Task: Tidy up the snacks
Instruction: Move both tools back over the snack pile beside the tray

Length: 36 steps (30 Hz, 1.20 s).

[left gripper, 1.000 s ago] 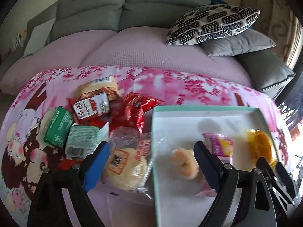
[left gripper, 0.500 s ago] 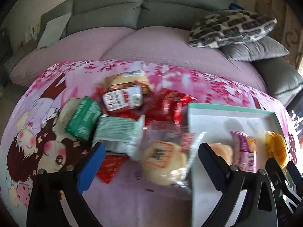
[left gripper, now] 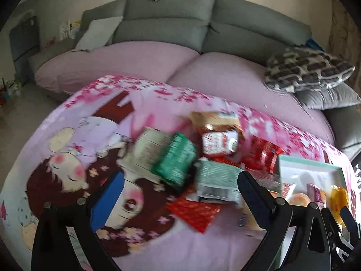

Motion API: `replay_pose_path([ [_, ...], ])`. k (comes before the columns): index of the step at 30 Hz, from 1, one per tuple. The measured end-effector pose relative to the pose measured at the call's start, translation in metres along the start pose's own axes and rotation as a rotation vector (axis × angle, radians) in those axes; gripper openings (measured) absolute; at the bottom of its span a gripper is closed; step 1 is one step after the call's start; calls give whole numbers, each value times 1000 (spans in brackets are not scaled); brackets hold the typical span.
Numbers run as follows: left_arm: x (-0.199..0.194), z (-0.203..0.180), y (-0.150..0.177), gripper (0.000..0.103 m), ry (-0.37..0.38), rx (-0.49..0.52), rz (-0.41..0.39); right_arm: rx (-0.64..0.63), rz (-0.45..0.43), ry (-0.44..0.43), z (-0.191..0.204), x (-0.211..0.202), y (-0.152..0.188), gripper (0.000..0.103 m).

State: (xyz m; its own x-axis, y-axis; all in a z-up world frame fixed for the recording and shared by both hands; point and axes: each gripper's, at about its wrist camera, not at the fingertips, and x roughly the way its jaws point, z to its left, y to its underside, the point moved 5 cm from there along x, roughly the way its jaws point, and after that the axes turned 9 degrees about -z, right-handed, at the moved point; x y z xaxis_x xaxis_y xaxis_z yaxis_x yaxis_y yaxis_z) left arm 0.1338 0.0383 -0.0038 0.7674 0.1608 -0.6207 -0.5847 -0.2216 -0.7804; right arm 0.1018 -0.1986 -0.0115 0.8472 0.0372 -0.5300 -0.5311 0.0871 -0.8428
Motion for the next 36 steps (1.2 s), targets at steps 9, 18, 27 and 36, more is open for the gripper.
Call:
replay_pose_path([
  [9, -3, 57, -9, 100, -76, -31, -30, -15, 36, -103, 52, 10, 7, 103],
  [18, 6, 94, -6, 100, -77, -80, 13, -65, 55, -124, 94, 19, 18, 103],
  [27, 24, 71, 0, 100, -15, 4, 87, -77, 72, -68, 97, 29, 22, 103],
  [36, 29, 22, 4, 100, 98, 95, 107, -114, 97, -27, 98, 39, 26, 103],
])
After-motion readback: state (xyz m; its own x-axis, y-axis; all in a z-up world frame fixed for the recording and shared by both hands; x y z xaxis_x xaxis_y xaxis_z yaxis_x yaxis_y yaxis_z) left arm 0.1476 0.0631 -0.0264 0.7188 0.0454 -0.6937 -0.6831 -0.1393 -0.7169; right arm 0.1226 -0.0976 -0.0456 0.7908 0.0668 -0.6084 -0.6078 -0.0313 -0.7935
